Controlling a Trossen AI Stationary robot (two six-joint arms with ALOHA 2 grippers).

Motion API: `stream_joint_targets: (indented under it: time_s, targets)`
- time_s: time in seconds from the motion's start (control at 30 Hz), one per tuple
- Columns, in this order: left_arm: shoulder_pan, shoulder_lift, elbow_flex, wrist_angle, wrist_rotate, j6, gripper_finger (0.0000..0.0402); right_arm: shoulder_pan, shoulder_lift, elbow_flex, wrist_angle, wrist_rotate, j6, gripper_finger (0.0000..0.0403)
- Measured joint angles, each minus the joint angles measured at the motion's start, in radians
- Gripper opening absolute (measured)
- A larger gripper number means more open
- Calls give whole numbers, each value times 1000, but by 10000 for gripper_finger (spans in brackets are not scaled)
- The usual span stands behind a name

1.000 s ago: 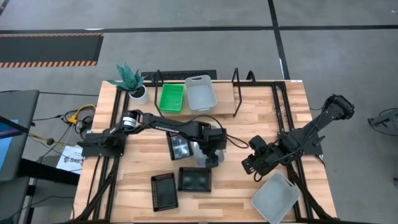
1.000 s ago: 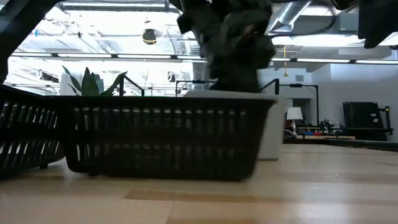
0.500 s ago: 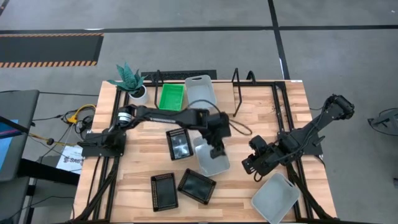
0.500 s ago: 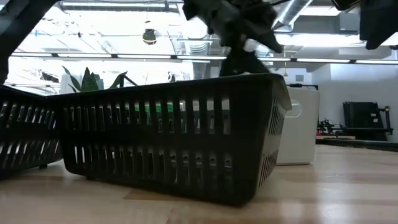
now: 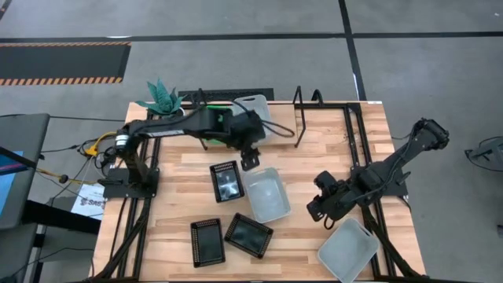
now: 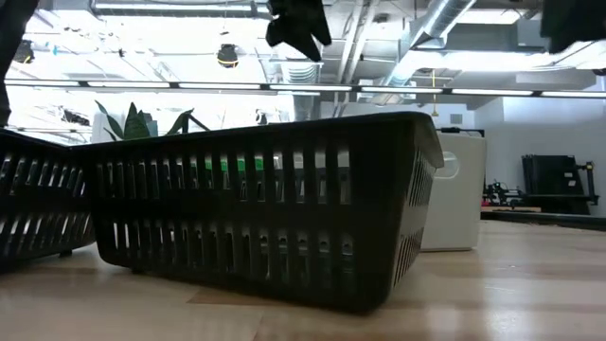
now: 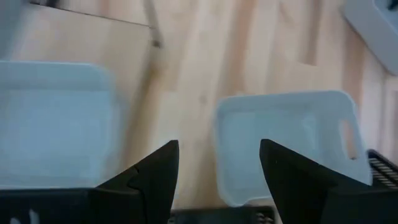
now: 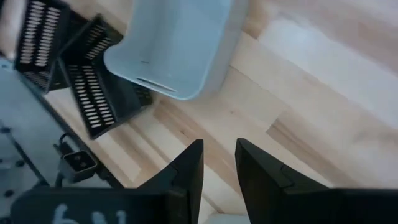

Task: Stack baskets on shelf by color
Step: Stack the top gray bin on top of the gray bin on the shelf

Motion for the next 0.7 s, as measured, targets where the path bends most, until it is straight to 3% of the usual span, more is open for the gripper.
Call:
stream_joint_targets:
  time_s: [0.2,0.37,0.53,0.7]
  targets:
    - [37,-76,-1,14,12,14,212,-27,-85,76,-7,9,-235,118]
    - [70,-83,-11,18,30,16,212,-27,-172,143,-7,112,-409,118]
    - [90,-83,-134,74,27,-9,212,-11,-243,159,-15,226,-482,118]
    - [96,-82,-282,155,-38,-31,212,16,-269,159,-62,294,-489,118]
